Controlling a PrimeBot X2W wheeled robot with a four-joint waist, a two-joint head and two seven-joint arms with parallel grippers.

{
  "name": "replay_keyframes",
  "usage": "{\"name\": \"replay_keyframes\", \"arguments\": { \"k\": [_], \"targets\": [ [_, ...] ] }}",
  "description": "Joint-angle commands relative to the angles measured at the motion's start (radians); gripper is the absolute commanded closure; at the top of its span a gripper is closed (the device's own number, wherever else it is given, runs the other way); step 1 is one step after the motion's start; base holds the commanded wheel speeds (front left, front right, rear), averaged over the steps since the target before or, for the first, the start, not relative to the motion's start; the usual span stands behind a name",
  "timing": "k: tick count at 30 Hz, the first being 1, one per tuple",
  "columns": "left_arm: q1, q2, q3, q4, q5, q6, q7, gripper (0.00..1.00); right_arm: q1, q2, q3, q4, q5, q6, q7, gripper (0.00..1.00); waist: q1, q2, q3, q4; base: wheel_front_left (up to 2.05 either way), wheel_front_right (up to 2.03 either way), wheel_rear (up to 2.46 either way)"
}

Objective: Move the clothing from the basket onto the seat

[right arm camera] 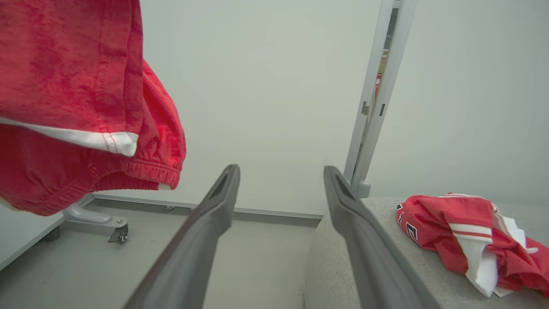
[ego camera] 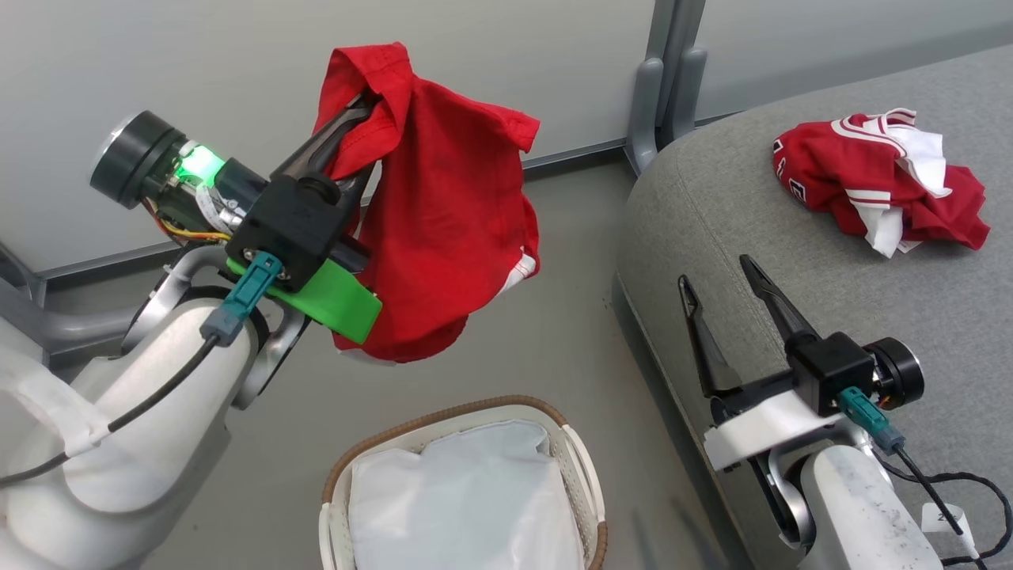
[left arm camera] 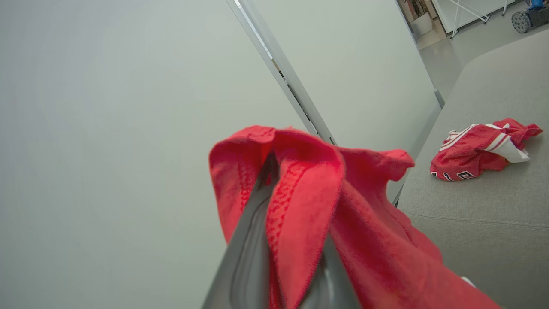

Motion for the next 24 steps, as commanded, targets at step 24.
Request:
{"name": "replay_keyframes", "arguments": {
  "k": [24],
  "targets": [
    [-0.126,-0.079,-0.042,-0.13,-0.019,-0.012,0.073,1.0,-0.167,-0.004,0.176,0.177,-0.048,-0.001,0.0,0.0,0.0001,0.0,-0.008,0.056,0.0,0.0,0.0]
  ]
}}
